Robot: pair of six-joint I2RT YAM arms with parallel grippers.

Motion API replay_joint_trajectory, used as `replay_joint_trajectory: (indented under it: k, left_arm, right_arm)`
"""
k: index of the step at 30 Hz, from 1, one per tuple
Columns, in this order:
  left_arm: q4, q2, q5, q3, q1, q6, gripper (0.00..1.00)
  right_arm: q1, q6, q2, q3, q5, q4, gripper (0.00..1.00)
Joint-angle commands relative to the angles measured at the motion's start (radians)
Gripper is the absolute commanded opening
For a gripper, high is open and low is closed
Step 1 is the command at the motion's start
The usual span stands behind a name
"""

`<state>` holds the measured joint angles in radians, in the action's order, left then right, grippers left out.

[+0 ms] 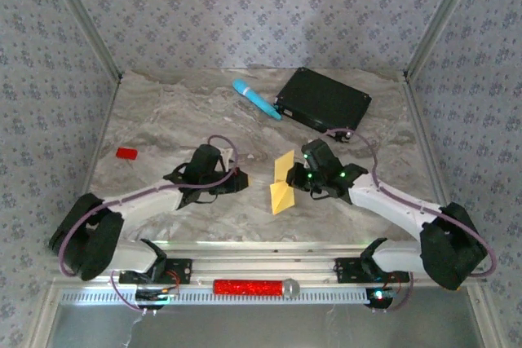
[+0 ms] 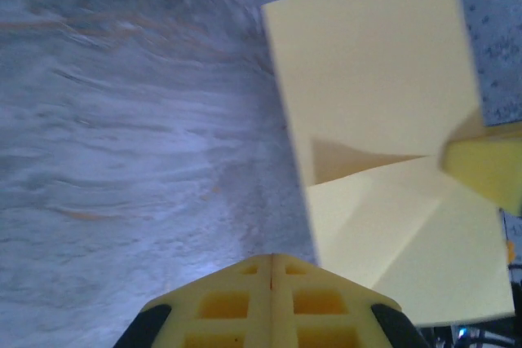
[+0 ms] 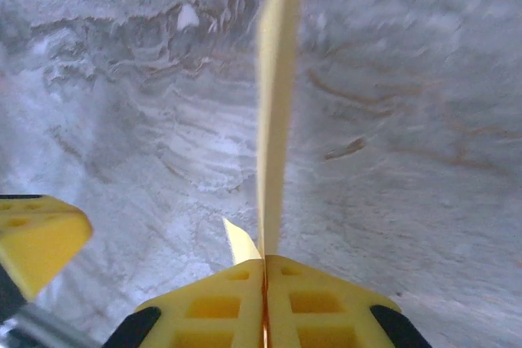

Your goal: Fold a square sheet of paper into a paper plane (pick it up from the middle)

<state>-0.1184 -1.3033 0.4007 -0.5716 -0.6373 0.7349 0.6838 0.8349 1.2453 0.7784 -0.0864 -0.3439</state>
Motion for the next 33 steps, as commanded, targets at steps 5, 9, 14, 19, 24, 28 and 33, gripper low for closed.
replay_joint_trajectory:
  k: [5, 9, 14, 19, 24, 28, 33]
  left_arm:
    - [0.023, 0.149, -0.053, 0.104, 0.091, 0.029, 0.09]
    - [0.041, 0.206, -0.055, 0.145, 0.156, 0.025, 0.12]
    - [0.055, 0.26, -0.051, 0.182, 0.246, 0.027, 0.14]
    - [0.091, 0.319, -0.048, 0.206, 0.315, 0.031, 0.14]
    - [0.164, 0.413, -0.074, 0.233, 0.365, 0.039, 0.15]
    - [0.211, 0.489, -0.103, 0.258, 0.384, 0.053, 0.19]
    - [0.214, 0.55, -0.081, 0.285, 0.388, 0.086, 0.23]
  right_arm:
    - [0.084, -0.047, 0.025, 0.197, 0.482, -0.586, 0.1]
    - [0.139, -0.042, 0.113, 0.332, 0.642, -0.777, 0.1]
    - [0.213, 0.001, 0.283, 0.51, 0.77, -0.99, 0.09]
    - [0.274, 0.074, 0.468, 0.598, 0.819, -1.116, 0.09]
    - [0.306, 0.028, 0.574, 0.604, 0.728, -0.984, 0.11]
    - [0.318, -0.033, 0.63, 0.605, 0.575, -0.823, 0.13]
    - [0.316, -0.076, 0.649, 0.613, 0.364, -0.618, 0.17]
